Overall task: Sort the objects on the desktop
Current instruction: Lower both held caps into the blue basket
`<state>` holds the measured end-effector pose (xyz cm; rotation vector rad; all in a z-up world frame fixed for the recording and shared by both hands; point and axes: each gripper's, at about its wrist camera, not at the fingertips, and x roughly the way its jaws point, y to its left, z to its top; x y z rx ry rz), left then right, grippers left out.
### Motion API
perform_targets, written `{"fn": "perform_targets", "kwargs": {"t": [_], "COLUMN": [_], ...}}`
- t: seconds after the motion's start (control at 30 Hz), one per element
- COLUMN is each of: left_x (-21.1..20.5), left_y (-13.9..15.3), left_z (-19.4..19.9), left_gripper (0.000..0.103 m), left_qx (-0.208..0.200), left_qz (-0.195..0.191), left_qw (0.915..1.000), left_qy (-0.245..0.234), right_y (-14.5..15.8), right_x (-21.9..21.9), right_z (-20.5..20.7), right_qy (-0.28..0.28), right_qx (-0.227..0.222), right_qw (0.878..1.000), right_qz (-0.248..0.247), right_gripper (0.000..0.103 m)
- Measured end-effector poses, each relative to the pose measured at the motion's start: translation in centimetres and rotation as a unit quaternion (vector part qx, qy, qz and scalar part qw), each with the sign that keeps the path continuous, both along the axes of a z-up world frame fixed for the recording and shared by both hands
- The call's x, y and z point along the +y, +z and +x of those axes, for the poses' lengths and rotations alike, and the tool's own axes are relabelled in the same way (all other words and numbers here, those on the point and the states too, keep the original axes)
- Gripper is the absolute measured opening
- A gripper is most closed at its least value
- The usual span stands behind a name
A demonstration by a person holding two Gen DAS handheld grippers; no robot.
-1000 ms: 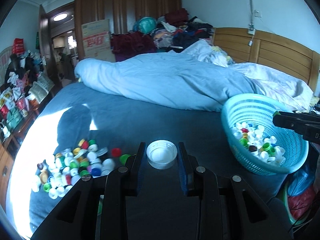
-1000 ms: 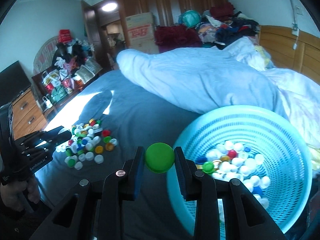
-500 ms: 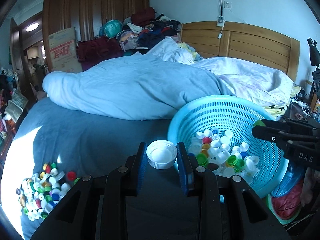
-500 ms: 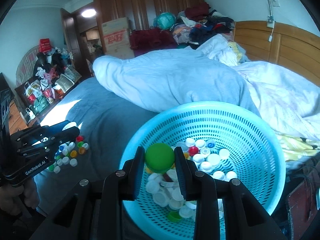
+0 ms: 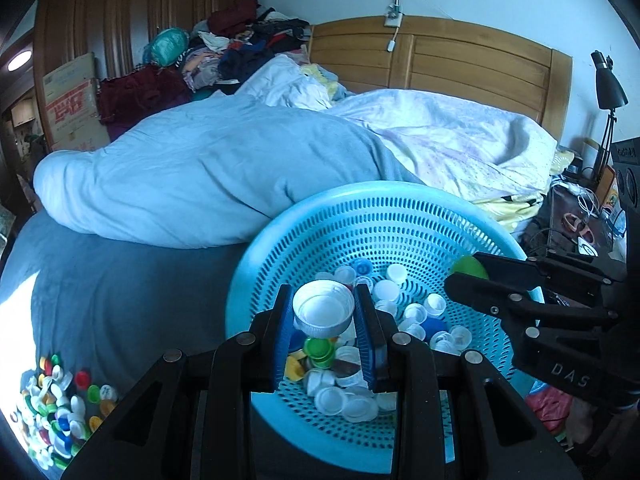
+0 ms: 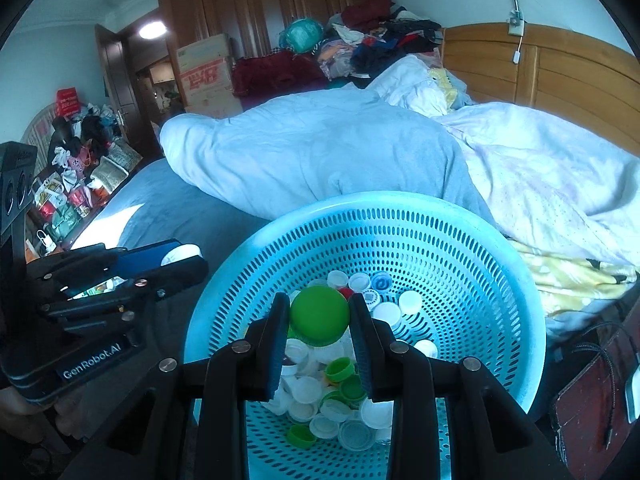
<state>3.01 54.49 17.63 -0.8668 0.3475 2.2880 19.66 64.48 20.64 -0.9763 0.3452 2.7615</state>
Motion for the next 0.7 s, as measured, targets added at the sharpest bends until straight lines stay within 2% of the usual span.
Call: {"fn": "perform_targets", "kwargs": {"t": [0.5, 0.53, 0.7], "left_x": [1.8, 1.8, 2.1], "left_y": [-1.2, -1.2, -1.4], "left_z": [0.1, 0.1, 0.0], "left_gripper": [0.025, 0.025, 0.025], "left_qx": [-0.021, -0.022, -0.024], "left_qz": [-0.008, -0.008, -0.007], "left_qw": [0.9997, 0.9977, 0.9975], "left_qy": [-0.007, -0.064, -0.066], "right_y": [-1.4, -1.5, -1.6], "right_x": [0.6, 0.7, 0.7], "right_z": [0.0, 0.0, -0.1], "right_qy": [0.001, 0.001, 0.001], "right_qx": [-0.006, -0.006, -0.008], "right_qw": [1.0, 1.0, 1.0], "right_qz": [-0.017, -0.017, -0.017], "right_gripper": [0.033, 0.033, 0.033]}}
